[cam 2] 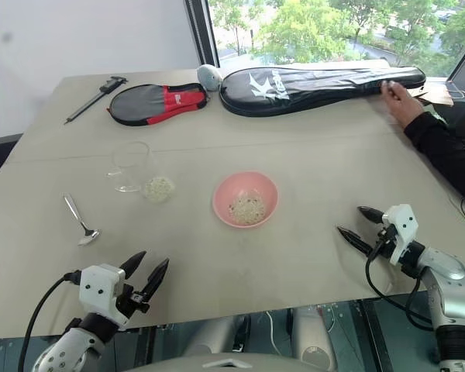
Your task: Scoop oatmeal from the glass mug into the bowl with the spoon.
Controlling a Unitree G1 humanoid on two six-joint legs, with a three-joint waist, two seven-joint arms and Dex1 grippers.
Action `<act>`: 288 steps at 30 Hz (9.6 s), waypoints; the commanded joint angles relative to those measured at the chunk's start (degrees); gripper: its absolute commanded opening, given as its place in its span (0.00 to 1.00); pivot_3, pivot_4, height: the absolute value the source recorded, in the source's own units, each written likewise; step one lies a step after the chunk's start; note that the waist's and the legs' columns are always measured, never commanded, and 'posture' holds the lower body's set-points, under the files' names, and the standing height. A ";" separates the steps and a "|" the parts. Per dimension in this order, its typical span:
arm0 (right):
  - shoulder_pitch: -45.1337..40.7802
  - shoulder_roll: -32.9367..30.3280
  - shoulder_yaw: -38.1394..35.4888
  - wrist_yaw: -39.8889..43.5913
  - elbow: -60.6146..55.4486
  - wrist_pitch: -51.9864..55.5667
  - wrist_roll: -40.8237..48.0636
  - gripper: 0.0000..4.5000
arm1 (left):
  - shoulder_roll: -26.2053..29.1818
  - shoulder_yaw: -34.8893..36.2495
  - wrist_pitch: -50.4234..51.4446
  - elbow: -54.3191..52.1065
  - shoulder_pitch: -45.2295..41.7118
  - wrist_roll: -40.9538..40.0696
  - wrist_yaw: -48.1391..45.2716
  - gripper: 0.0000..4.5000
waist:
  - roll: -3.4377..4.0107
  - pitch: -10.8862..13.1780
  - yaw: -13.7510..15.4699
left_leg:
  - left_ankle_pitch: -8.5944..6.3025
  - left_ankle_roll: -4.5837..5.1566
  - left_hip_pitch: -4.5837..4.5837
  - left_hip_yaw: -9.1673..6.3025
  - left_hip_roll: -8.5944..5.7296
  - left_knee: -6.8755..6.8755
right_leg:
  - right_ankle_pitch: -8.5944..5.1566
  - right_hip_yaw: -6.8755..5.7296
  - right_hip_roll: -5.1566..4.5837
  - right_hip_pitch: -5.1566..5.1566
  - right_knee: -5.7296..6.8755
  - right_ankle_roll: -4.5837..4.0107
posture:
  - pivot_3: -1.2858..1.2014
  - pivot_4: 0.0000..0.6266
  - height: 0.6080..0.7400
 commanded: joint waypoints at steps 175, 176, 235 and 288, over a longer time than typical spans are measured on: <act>-42.05 9.86 0.03 -51.73 -20.90 60.17 55.40 0.00 | 7.79 -4.81 2.95 -14.41 -13.76 10.71 12.40 0.43 | -0.44 0.10 0.03 | 0.12 -0.42 -0.74 0.22 -0.02 -0.23 | 0.38 0.34 -0.05 -0.95 -0.02 -0.18 | 0.52 0.24 1.00; -42.42 10.18 -0.52 -52.86 -19.95 60.19 55.76 0.00 | 7.24 -5.12 0.76 -13.85 -12.45 12.46 13.03 0.43 | -0.44 0.10 0.13 | 0.04 -0.28 -0.75 0.21 -0.02 -0.24 | 0.38 0.39 -0.06 -0.96 -0.03 -0.18 | 0.52 0.24 1.00; -59.47 19.98 0.29 -55.27 -15.27 55.86 47.10 0.00 | 10.18 -0.80 -6.14 28.97 -50.12 6.96 4.99 0.02 | -0.36 0.05 -1.09 | 0.14 -0.46 -0.75 0.16 0.38 -0.15 | 0.65 0.02 0.40 -1.06 0.17 -0.57 | 0.52 0.24 1.00; -56.68 25.97 0.87 -43.35 -12.48 62.30 20.27 0.00 | 9.03 -8.34 -25.43 51.78 -66.48 7.39 -4.49 0.02 | -0.39 0.02 -1.72 | 0.36 -0.81 -1.49 0.30 0.37 -0.04 | 0.77 0.19 0.43 -2.02 0.44 -0.62 | 0.52 0.24 1.00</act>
